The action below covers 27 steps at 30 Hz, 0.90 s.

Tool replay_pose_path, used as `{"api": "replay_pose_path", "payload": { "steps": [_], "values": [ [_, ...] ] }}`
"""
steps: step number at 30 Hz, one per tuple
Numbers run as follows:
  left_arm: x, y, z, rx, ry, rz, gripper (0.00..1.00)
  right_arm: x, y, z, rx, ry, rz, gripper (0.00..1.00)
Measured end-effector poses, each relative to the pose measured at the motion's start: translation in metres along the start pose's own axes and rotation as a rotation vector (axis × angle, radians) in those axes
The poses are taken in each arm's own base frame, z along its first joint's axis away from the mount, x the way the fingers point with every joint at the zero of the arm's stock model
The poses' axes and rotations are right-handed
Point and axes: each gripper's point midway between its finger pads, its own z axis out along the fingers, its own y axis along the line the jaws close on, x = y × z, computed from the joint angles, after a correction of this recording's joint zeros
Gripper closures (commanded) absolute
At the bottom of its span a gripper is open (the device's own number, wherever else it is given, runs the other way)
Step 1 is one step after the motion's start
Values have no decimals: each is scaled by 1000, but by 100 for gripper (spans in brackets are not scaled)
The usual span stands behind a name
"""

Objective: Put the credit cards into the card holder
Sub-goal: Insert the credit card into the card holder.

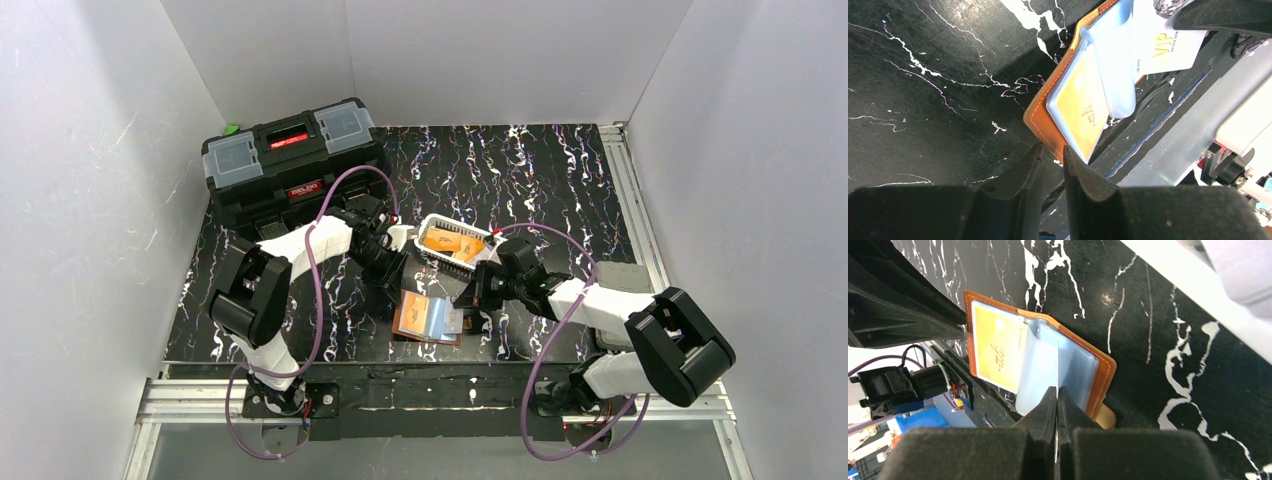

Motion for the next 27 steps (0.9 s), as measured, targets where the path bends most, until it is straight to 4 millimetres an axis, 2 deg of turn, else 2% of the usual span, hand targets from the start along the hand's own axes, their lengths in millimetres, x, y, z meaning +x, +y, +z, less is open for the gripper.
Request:
{"api": "replay_pose_path", "payload": {
  "steps": [13, 18, 23, 27],
  "values": [
    [-1, -2, -2, 1, -8, 8, 80, -4, 18, 20, -79, 78, -9, 99],
    [-1, -2, -2, 2, -7, 14, 73, -6, 30, 20, -138, 83, -29, 99],
    [0, -2, -2, 4, -5, 28, 73, -6, 43, 19, -208, 93, -54, 99],
    [0, -2, -2, 4, -4, 29, 73, -4, 44, 23, -232, 113, -57, 99]
  ]
}}
